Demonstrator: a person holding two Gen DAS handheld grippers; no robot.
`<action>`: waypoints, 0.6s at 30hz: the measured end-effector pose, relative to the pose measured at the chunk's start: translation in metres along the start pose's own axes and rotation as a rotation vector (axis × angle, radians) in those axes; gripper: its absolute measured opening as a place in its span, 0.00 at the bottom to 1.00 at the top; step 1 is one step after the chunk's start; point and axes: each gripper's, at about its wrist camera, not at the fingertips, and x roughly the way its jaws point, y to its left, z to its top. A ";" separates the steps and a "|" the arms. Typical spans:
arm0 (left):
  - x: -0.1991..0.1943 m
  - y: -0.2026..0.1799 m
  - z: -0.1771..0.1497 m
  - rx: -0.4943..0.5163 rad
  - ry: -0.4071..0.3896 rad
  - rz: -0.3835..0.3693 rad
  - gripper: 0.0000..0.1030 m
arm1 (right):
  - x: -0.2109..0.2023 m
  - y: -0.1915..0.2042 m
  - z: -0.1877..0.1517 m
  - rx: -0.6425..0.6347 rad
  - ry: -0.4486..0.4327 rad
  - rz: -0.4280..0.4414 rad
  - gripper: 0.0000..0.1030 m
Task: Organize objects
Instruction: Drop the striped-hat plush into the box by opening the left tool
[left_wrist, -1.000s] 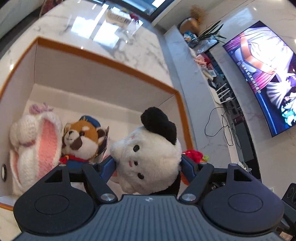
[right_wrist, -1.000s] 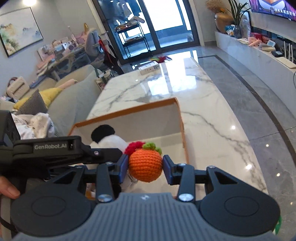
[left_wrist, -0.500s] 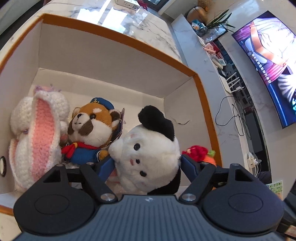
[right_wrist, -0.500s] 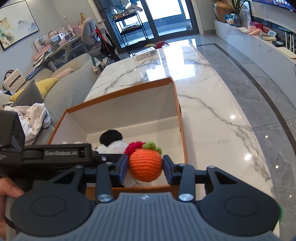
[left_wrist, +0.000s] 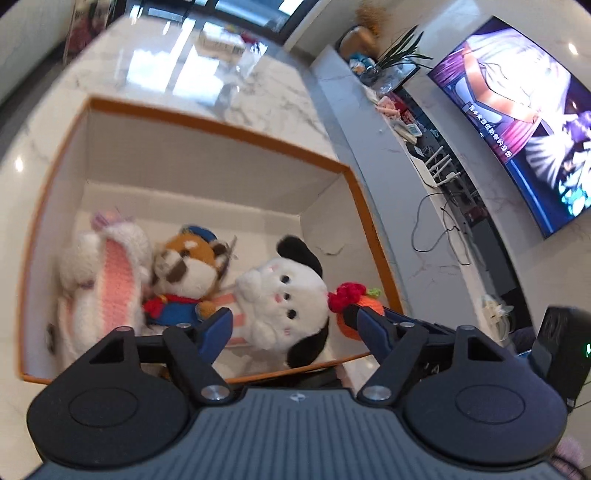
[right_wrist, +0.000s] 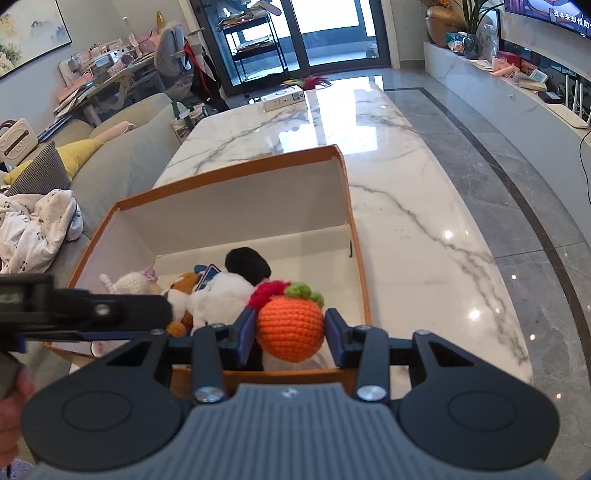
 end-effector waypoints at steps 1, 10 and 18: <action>-0.007 -0.003 -0.002 0.024 -0.019 0.024 0.83 | 0.000 0.001 0.000 -0.008 0.006 -0.011 0.41; -0.068 0.001 -0.015 0.125 -0.184 0.246 0.77 | -0.002 0.017 -0.002 -0.156 0.037 -0.066 0.42; -0.084 0.043 -0.014 0.012 -0.205 0.339 0.55 | -0.028 0.014 0.000 -0.159 -0.051 -0.053 0.45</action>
